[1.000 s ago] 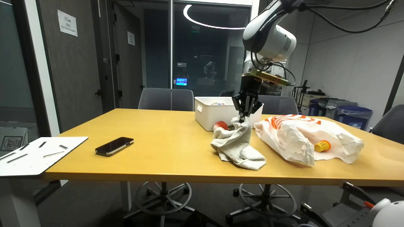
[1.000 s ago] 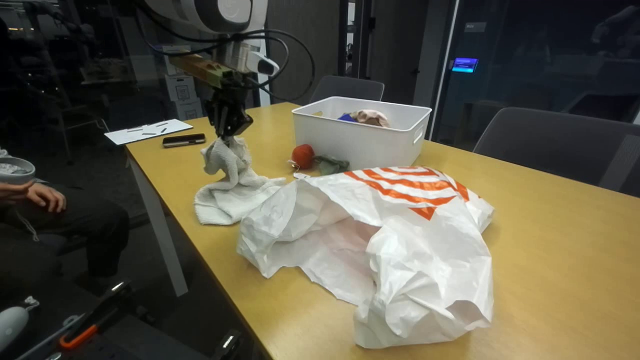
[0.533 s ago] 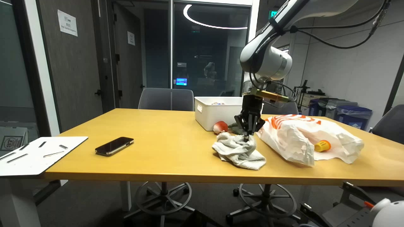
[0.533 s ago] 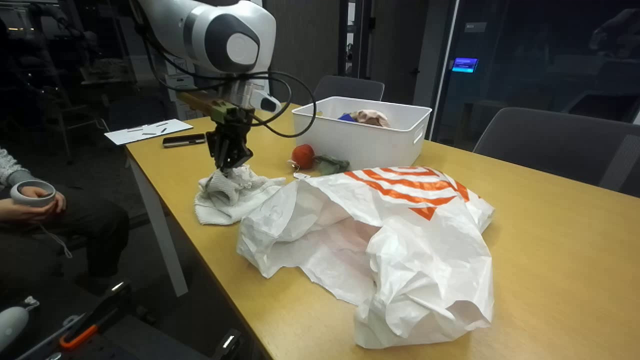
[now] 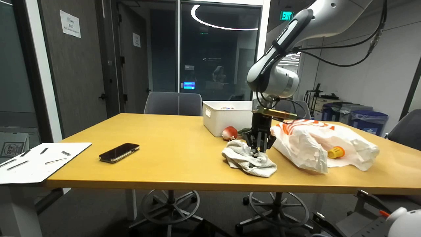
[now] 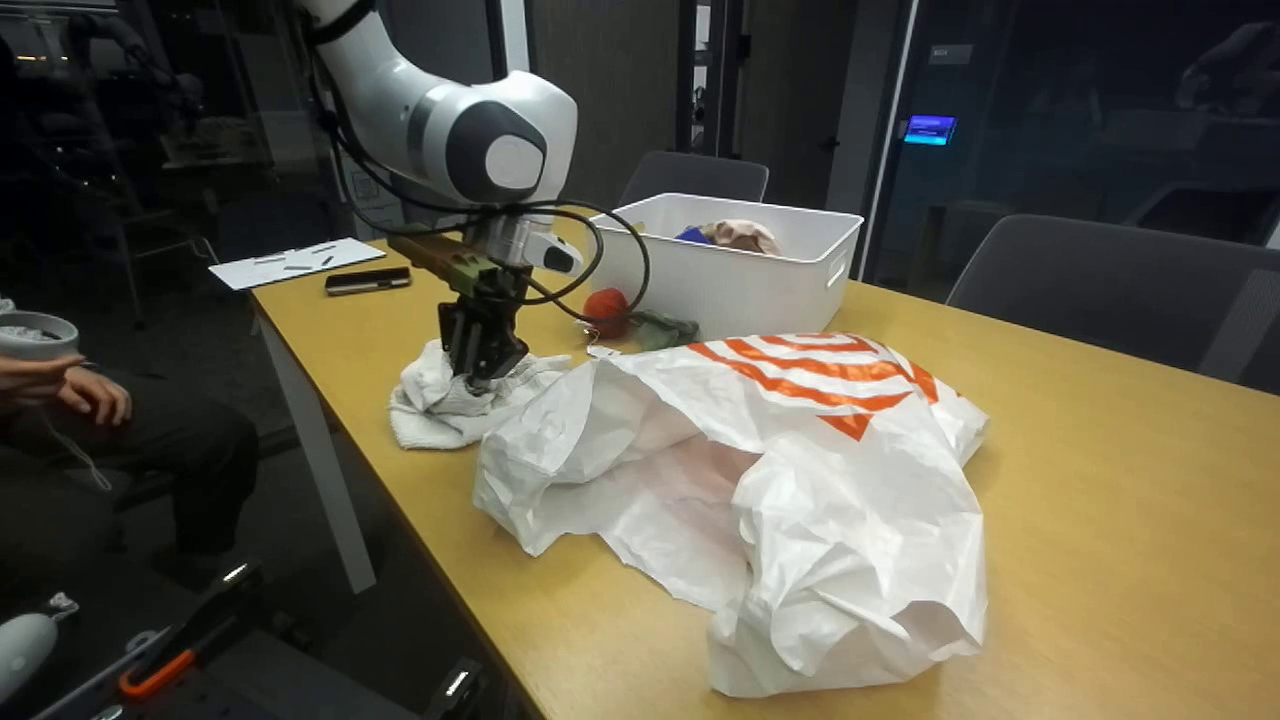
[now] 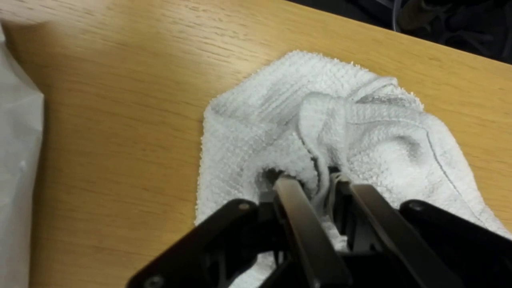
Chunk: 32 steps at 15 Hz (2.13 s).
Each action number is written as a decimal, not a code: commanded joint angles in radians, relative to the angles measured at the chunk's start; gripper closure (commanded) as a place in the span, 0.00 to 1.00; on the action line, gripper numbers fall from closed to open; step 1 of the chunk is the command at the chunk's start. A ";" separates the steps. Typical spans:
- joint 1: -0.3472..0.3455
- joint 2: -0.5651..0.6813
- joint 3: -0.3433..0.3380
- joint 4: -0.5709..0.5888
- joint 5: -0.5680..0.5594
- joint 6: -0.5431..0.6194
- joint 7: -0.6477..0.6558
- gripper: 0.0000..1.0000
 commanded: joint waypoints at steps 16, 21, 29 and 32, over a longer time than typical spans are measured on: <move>0.076 -0.119 0.044 -0.077 -0.194 0.251 -0.088 0.00; 0.145 -0.032 -0.035 -0.072 -0.469 0.251 0.106 0.00; 0.113 0.028 0.018 -0.056 -0.357 0.307 0.018 0.26; 0.112 0.028 0.018 -0.055 -0.346 0.307 0.018 0.50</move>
